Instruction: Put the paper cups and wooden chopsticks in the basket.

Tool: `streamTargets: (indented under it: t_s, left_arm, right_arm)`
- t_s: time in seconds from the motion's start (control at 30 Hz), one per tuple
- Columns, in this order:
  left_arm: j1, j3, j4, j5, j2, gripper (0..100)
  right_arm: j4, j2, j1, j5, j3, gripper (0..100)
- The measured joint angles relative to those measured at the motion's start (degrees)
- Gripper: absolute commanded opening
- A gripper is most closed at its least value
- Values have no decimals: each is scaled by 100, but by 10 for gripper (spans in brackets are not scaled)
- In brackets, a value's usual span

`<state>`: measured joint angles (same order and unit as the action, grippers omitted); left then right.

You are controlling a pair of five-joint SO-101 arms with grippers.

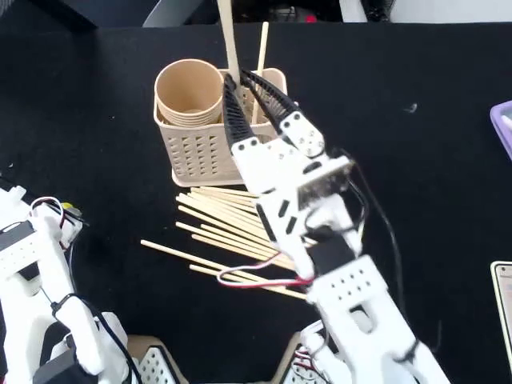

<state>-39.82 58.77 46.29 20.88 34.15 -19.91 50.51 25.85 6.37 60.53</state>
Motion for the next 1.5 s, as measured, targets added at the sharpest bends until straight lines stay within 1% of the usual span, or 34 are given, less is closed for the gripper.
streamTargets:
  t_s: [0.13, 0.4, 0.8, 0.87, 1.0, 1.2, 1.37, 1.5]
  left_arm:
    - [0, 0, 0, 0, 0, 230]
    - [0, 0, 0, 0, 0, 230]
    - [0, 0, 0, 0, 0, 230]
    - [0, 0, 0, 0, 0, 230]
    - [0, 0, 0, 0, 0, 230]
    - [0, 0, 0, 0, 0, 230]
    - [0, 0, 0, 0, 0, 230]
    - [0, 0, 0, 0, 0, 230]
  right_arm:
    - [-343, -563, -176, 0, 0, 11]
    - [-413, -1213, -589, -9, 0, 12]
    - [-413, -2013, -607, -9, -53, 16]
    - [-413, -2057, -607, -9, -53, 24]
    - [-413, -2075, -607, -9, -53, 129]
    - [18, -2075, -607, -18, -237, 104]
    - [105, -2057, -607, -18, -422, 104]
    - [149, -1618, -607, -18, -440, 103]
